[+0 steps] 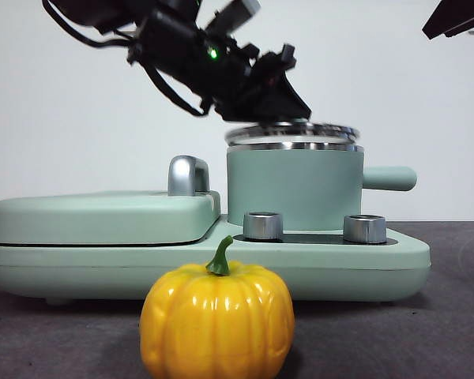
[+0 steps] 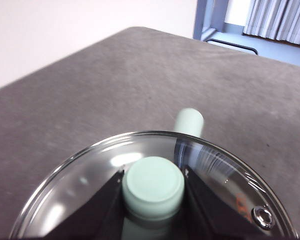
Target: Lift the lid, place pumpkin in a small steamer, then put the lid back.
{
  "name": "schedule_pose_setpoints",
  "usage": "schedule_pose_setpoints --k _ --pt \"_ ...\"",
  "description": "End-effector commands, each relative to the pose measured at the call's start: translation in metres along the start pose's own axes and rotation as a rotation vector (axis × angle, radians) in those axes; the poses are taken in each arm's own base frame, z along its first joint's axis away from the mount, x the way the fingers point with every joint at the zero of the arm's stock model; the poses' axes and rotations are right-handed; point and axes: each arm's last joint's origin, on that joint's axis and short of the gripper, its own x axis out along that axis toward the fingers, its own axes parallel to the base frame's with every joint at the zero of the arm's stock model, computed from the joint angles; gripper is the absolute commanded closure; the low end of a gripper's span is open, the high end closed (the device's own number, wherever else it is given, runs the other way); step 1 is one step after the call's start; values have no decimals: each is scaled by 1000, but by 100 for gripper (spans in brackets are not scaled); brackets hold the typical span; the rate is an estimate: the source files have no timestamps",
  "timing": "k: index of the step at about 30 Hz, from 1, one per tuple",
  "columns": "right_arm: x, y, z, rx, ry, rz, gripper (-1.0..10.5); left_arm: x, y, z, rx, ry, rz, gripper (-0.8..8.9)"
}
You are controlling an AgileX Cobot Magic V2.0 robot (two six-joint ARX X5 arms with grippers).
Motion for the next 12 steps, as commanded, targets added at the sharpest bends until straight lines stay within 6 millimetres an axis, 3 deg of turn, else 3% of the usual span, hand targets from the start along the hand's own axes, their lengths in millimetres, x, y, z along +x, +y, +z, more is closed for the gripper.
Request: schedule_pose_setpoints --k 1,6,12 --pt "-1 -1 5 12 -16 -3 698 -16 -2 33 46 -118 23 806" --pt "-1 -1 5 21 -16 -3 698 -45 -5 56 46 -138 36 806" --pt "-1 -1 4 32 -10 5 697 -95 -15 78 -20 -55 60 805"
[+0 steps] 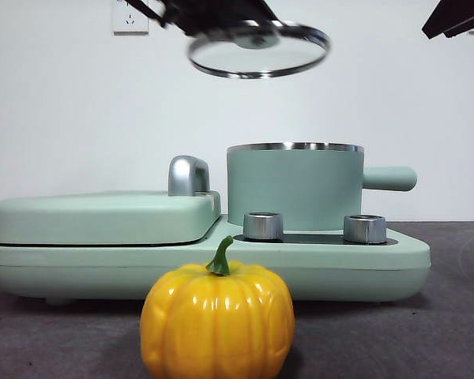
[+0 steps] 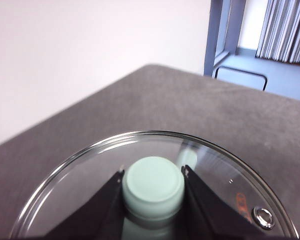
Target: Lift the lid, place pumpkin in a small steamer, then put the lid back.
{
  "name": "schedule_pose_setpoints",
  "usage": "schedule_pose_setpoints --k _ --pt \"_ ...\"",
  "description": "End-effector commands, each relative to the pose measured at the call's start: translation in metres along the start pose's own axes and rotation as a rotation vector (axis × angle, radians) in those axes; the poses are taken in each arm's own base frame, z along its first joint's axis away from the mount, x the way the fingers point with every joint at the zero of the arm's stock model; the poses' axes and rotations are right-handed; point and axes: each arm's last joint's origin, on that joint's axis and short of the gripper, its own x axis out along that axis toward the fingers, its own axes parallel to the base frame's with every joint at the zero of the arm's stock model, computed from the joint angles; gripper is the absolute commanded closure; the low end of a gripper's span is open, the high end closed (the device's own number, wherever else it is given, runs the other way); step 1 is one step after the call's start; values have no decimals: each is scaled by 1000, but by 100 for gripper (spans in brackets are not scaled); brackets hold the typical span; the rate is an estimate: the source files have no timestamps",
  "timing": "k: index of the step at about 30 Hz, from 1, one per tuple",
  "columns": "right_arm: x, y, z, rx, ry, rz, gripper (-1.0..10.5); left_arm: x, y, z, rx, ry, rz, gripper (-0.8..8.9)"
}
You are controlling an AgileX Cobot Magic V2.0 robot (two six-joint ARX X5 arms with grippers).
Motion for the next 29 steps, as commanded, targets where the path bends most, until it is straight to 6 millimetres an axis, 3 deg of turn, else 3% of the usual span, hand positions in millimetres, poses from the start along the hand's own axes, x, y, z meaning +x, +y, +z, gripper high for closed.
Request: schedule_pose_setpoints --k 1,7,14,22,29 --pt "-1 0 4 12 -7 5 697 -25 -5 18 -25 9 9 805" --pt "0 5 4 -2 -6 55 671 -71 -13 24 -58 150 166 802" --pt "5 27 8 -77 -15 224 611 -105 -21 22 -84 227 278 802" --pt "30 60 8 -109 80 437 617 -125 -26 21 -100 225 316 803" --pt "57 87 2 -151 188 566 623 -130 -28 24 -97 210 319 803"
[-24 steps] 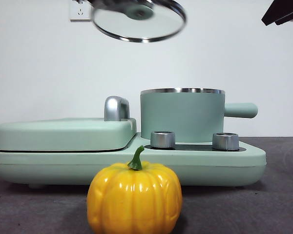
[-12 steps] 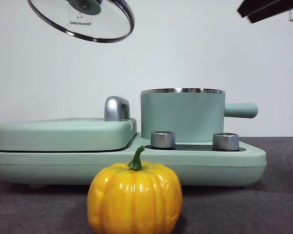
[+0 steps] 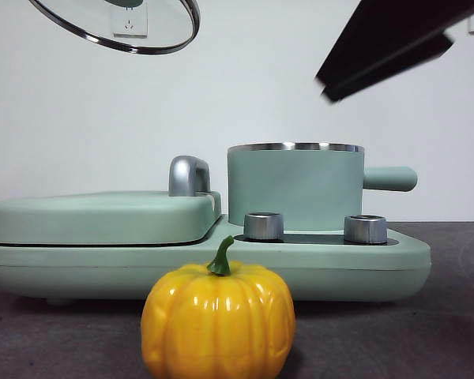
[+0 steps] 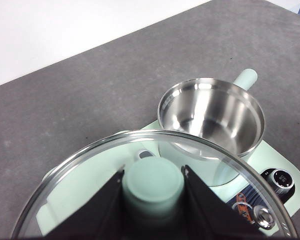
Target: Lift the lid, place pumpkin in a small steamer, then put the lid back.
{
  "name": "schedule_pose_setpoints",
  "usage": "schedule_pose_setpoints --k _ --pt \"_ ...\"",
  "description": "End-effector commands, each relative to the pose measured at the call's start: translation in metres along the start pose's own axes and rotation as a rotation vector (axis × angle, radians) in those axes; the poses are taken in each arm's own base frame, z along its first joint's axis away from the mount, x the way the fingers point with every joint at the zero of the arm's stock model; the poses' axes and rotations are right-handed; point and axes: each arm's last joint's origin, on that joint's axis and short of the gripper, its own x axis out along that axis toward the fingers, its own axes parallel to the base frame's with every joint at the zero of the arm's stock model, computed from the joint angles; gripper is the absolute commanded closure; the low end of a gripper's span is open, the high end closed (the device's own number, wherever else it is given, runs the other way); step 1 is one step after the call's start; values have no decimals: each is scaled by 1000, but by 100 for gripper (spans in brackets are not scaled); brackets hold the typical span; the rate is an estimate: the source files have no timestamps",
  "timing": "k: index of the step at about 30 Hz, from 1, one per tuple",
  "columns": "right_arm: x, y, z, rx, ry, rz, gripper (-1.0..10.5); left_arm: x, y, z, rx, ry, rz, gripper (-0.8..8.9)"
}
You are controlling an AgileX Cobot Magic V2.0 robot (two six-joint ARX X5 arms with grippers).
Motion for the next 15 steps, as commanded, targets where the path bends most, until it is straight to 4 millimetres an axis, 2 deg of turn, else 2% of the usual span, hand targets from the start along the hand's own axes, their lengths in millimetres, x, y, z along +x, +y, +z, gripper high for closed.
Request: schedule_pose_setpoints --k 1,7,12,15 --pt "12 3 5 -2 24 37 623 -4 -1 6 -7 -44 1 803" --pt "41 10 4 -22 110 115 613 -4 -1 6 -4 -44 1 803" --pt "61 15 4 -58 150 118 512 -4 -1 6 10 -44 1 803" --pt "72 17 4 -67 163 128 500 -4 -1 6 13 -44 1 803"
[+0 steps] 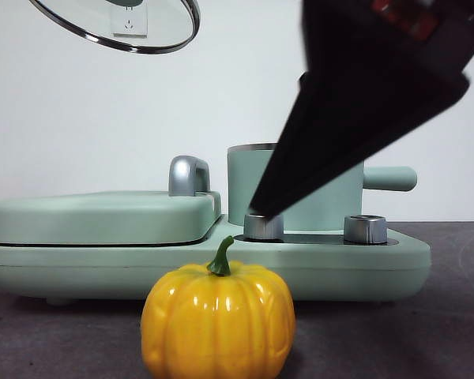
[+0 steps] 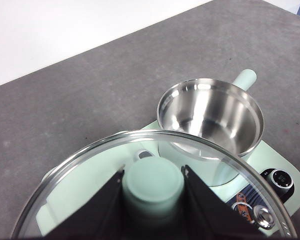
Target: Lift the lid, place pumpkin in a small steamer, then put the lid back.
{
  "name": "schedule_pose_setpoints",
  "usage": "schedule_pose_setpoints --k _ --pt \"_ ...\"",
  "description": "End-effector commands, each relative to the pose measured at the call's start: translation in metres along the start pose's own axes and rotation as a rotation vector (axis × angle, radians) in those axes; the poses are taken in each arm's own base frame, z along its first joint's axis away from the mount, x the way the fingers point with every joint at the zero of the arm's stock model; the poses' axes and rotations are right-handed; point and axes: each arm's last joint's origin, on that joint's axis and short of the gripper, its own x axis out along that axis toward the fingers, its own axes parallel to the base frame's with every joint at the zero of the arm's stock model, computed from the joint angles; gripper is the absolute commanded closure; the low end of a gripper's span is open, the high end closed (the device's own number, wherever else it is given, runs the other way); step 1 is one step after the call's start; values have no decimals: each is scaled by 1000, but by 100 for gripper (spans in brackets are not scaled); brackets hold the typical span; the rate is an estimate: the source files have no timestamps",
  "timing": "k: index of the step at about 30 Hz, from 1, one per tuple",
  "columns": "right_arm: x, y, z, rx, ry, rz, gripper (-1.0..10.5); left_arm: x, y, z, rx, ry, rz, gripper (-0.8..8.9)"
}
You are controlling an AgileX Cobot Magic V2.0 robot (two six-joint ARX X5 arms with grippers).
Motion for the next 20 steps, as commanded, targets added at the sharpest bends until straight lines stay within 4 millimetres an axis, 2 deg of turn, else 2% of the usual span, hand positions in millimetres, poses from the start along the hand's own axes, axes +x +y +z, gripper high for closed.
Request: schedule_pose_setpoints --k 1,6,20 --pt "11 1 6 -16 9 -3 498 -3 -1 6 13 -42 1 803" --pt "25 -1 5 -16 52 -28 418 -3 -1 6 17 -42 1 803" --pt "49 -6 4 31 56 8 421 -3 5 6 10 -42 25 803"
